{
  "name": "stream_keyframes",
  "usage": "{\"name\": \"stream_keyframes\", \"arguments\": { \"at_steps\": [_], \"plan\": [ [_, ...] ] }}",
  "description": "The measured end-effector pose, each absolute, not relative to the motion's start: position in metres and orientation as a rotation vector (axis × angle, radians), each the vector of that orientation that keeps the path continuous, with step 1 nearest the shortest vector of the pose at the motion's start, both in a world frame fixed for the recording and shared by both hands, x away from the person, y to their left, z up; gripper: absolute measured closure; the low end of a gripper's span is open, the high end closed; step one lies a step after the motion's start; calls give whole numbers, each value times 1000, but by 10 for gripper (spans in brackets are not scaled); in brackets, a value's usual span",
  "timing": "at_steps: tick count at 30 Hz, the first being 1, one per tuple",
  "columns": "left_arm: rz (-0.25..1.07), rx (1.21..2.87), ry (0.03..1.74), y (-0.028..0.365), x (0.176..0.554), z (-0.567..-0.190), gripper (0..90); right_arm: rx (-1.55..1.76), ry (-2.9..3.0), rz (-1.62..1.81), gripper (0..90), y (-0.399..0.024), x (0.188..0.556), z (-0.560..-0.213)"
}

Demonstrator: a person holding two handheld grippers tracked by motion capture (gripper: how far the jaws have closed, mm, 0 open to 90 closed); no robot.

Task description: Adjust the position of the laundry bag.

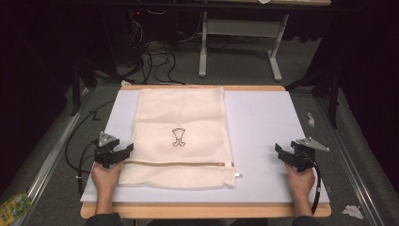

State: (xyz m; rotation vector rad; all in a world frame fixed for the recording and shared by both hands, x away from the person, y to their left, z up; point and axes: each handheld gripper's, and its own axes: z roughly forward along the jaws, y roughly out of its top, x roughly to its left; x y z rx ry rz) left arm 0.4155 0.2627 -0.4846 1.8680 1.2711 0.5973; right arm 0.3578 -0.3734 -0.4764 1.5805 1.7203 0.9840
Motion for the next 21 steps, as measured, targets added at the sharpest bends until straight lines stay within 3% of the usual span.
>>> {"name": "stream_keyframes", "arguments": {
  "at_steps": [21],
  "plan": [
    [598, 1858, 1257, 264, 414, -484, 349, 1567, 1708, 995, 332, -374, 356, -476]
  ]
}}
